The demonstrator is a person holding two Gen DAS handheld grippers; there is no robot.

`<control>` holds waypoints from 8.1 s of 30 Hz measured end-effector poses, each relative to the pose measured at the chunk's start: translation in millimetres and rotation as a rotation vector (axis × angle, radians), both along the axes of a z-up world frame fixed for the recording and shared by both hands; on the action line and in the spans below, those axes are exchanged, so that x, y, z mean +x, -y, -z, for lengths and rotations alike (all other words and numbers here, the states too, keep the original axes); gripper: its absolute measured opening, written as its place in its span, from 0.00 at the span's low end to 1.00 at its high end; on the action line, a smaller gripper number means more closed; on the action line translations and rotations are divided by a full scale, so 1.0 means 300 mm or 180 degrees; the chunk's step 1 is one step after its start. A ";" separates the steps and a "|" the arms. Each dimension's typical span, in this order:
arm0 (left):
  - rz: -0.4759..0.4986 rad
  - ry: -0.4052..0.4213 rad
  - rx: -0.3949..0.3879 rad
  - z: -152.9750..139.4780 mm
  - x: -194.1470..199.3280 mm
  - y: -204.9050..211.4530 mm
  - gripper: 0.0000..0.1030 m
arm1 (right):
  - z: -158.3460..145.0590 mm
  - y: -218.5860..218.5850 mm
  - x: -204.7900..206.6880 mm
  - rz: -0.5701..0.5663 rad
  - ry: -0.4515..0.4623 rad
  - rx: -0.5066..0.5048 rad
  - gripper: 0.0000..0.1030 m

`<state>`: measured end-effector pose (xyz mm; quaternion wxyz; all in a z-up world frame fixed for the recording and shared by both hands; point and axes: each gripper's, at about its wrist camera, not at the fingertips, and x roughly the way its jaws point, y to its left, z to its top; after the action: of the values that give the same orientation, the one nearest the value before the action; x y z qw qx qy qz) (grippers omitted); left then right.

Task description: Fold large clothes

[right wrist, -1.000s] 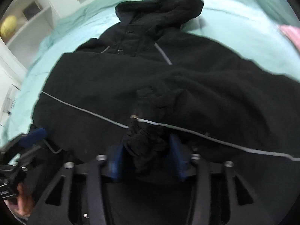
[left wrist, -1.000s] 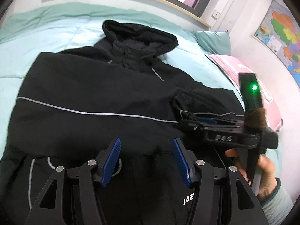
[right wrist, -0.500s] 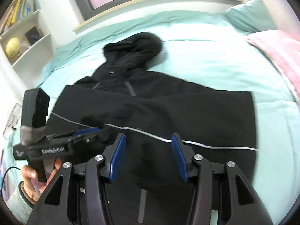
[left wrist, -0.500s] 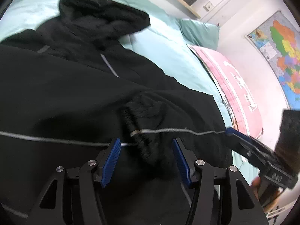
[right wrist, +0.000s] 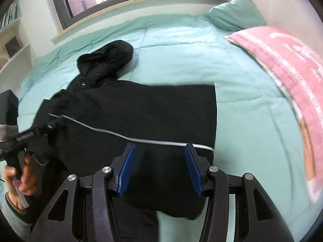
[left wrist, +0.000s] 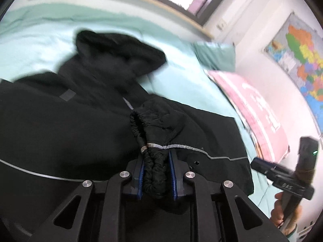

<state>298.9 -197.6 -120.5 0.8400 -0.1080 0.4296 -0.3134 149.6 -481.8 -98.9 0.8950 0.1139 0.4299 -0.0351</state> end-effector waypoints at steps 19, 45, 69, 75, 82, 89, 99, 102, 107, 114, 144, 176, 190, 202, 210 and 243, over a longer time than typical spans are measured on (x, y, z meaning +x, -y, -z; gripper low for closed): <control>-0.0330 -0.0401 0.0754 0.213 0.086 -0.585 0.24 | 0.324 -0.542 0.398 -0.0492 -0.0711 -0.0459 0.54; -0.0298 -0.0147 0.0822 0.116 0.110 -0.393 0.38 | 0.207 -0.611 0.470 -0.0744 -0.0307 -0.0019 0.68; -0.0152 -0.0211 0.0397 0.095 -0.092 -0.555 0.38 | 0.283 -0.504 0.145 -0.0776 -0.0355 -0.0414 0.65; 0.0019 -0.0129 0.0384 -0.201 -0.069 -0.505 0.38 | 0.022 -0.470 0.141 -0.0670 -0.0299 -0.0190 0.65; 0.0119 -0.0010 0.0441 -0.538 0.053 -0.428 0.39 | -0.407 -0.426 0.160 -0.0558 -0.0027 -0.0235 0.65; 0.0118 0.0297 0.0535 -0.789 0.191 -0.357 0.39 | -0.639 -0.319 0.281 -0.0313 0.0145 -0.0118 0.65; 0.0087 0.0148 0.0881 -0.601 0.613 -0.149 0.50 | -0.444 -0.238 0.643 -0.0096 -0.0119 0.0014 0.65; 0.0029 -0.0009 0.0973 -0.451 0.749 -0.097 0.50 | -0.322 -0.221 0.757 -0.0073 -0.0294 -0.0078 0.65; -0.0008 -0.0217 0.1180 -0.217 0.944 -0.012 0.50 | -0.145 -0.177 0.927 -0.0049 -0.0508 -0.0077 0.65; -0.0109 -0.0378 0.1251 -0.009 1.126 0.057 0.49 | 0.038 -0.135 1.102 -0.0009 -0.0712 -0.0044 0.65; -0.0101 -0.1210 0.0546 0.316 1.186 -0.279 0.23 | 0.390 -0.097 1.240 -0.0122 -0.0951 0.0119 0.15; 0.0314 -0.0208 0.0424 -0.110 1.183 -0.073 0.38 | -0.043 -0.172 1.263 -0.0556 -0.0255 0.0373 0.52; 0.0589 -0.0326 0.0899 0.071 1.081 -0.098 0.38 | 0.149 -0.148 1.278 -0.0674 -0.0699 0.0425 0.52; 0.0320 -0.0298 0.0841 0.059 1.331 0.054 0.42 | -0.002 -0.422 1.618 -0.1114 -0.0092 0.0221 0.46; 0.0243 -0.0601 0.0755 0.201 1.352 0.018 0.41 | 0.264 -0.435 1.630 -0.1048 -0.0481 0.0402 0.33; 0.0659 -0.0352 0.1032 -0.012 1.359 -0.179 0.50 | 0.093 -0.154 1.403 -0.1167 -0.0554 0.0166 0.64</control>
<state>706.8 -143.9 -116.8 0.7848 0.0564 0.5287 -0.3184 570.6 -435.6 -126.8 0.8427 0.0534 0.5198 0.1298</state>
